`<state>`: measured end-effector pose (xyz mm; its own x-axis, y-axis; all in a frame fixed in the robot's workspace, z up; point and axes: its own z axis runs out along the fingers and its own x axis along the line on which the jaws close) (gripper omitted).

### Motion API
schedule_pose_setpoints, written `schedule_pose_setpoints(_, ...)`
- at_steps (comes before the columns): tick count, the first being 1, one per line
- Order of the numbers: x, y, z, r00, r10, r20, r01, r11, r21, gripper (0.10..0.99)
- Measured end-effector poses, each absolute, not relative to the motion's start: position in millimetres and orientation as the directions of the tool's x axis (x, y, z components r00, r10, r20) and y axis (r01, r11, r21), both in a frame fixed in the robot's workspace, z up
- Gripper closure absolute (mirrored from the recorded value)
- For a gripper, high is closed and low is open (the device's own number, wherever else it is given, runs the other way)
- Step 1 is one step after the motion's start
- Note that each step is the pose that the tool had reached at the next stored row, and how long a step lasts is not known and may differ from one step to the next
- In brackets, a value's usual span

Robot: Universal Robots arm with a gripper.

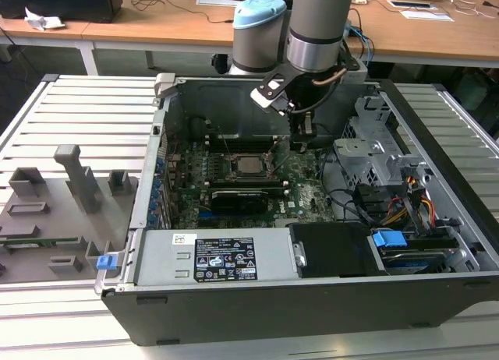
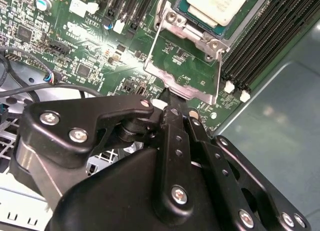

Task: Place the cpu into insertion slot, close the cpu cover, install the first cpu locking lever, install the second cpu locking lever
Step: 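Close the cpu cover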

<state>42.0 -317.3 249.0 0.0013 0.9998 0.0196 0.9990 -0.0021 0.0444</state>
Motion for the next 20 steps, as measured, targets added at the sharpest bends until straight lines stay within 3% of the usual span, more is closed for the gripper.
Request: schedule_pose_setpoints(20, 29, -317, 249, 0.001, 1.000, 0.020, 0.999, -0.002, 0.044, 0.980)
